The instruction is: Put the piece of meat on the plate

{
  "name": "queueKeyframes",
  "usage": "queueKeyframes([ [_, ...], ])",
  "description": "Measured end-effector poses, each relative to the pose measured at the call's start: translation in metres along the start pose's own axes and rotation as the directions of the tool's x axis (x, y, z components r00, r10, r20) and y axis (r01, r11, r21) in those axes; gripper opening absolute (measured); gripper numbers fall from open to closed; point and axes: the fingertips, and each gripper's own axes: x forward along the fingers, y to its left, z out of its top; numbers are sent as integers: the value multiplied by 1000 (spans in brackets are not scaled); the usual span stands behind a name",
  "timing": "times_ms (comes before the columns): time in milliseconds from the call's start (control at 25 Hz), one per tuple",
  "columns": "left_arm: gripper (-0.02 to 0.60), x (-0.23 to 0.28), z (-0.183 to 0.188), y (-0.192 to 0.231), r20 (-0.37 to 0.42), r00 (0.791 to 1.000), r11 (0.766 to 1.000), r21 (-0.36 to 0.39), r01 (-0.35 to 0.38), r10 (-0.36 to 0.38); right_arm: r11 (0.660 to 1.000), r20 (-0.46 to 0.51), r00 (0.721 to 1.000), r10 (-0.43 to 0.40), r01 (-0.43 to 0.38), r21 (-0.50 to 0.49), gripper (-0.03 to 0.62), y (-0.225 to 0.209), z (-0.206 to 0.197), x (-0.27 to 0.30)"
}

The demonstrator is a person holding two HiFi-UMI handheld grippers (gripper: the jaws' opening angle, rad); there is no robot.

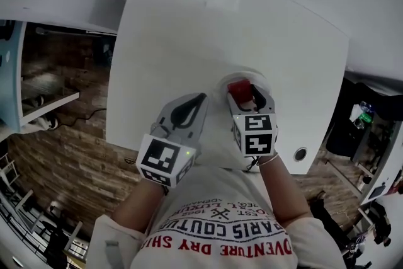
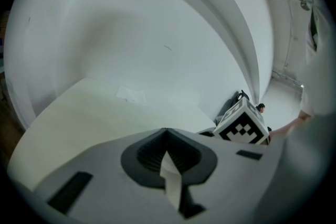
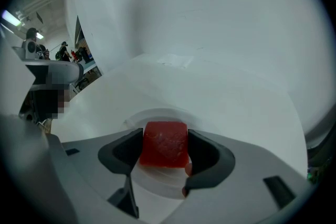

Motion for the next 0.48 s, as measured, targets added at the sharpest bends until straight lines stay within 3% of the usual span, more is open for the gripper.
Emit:
queueKeyframes([
  [160, 5, -5, 2, -1, -2, 1000, 1000, 17, -1, 1, 1000, -14, 1000, 21, -21, -5, 277, 5, -3, 2],
  [240, 5, -6, 4, -2, -1, 1000, 1000, 24, -1, 1, 999, -16, 999, 28, -28, -15, 308, 10, -2, 2],
  [480, 5, -13, 18, -4, 26, 1000, 998, 66, -2, 1, 1000, 104, 995, 4, -5, 12, 311, 10, 24, -24],
])
